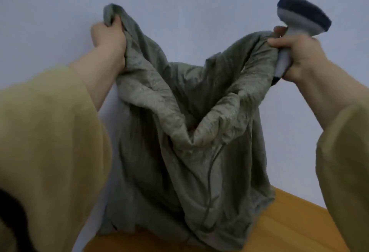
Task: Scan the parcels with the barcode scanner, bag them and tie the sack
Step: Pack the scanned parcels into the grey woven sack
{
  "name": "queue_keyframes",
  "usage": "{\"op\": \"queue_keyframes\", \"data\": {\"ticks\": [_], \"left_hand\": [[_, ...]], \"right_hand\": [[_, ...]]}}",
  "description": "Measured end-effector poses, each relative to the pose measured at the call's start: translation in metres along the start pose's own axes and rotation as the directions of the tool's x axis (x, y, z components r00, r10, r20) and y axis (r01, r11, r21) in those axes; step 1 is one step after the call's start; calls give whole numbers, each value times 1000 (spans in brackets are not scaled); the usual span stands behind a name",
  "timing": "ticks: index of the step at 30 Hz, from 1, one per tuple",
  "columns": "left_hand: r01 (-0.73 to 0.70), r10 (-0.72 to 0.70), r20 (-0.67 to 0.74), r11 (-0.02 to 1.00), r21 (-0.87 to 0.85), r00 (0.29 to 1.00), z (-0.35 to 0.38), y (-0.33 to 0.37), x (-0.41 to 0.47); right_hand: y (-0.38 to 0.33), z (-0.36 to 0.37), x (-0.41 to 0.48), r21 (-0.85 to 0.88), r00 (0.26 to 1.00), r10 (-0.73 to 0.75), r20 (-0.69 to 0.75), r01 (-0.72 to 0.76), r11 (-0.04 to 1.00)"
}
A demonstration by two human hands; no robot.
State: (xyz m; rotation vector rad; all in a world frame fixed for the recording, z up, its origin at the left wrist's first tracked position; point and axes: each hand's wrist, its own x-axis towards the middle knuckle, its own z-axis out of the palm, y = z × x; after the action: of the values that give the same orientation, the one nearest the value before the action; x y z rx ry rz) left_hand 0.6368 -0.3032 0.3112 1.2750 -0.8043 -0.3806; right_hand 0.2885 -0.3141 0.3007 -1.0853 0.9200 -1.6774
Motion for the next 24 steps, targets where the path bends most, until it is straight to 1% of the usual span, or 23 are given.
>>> {"op": "queue_keyframes", "data": {"ticks": [1,2,3,5,7,10,11,12,13,14,15,17,20,22,24], "left_hand": [[-5,4,16,996,93,1000,1,-13,-3],[14,-25,61,982,188,998,0,-31,-9],[50,-83,113,962,270,990,-2,-52,-17],[106,-205,188,895,434,961,-12,-92,-35],[76,-241,203,801,593,949,-24,-117,-46],[-10,-232,207,641,768,950,-31,-129,-51],[-47,-207,204,582,812,957,-30,-130,-54],[-117,-149,224,518,847,963,-28,-128,-59],[-218,-69,280,463,859,957,-24,-126,-67],[-334,0,369,427,840,929,-18,-123,-77],[-439,39,463,403,803,885,-11,-119,-89],[-566,34,605,400,721,795,5,-112,-112],[-656,-31,738,434,618,675,35,-101,-150],[-697,-39,791,448,560,611,49,-94,-176],[-720,-35,833,483,498,552,59,-86,-202]], "right_hand": [[5,-4,-3,-72,1000,13,-11,-14,997],[16,-10,-7,-173,998,40,-41,-46,984],[30,-20,-12,-270,993,84,-83,-104,957],[57,-39,-26,-376,967,179,-180,-236,896],[76,-55,-39,-406,937,218,-273,-318,857],[89,-74,-50,-396,909,223,-352,-360,845],[90,-77,-53,-393,905,221,-364,-364,844],[90,-80,-56,-386,901,222,-373,-368,846],[90,-82,-60,-379,900,223,-376,-369,849],[89,-83,-64,-370,900,223,-374,-366,854],[88,-85,-70,-358,901,223,-372,-361,861],[87,-90,-83,-346,904,222,-365,-353,869],[81,-101,-108,-377,895,214,-391,-368,850],[75,-110,-131,-386,884,225,-411,-392,835],[68,-121,-158,-346,870,264,-416,-420,839]]}}
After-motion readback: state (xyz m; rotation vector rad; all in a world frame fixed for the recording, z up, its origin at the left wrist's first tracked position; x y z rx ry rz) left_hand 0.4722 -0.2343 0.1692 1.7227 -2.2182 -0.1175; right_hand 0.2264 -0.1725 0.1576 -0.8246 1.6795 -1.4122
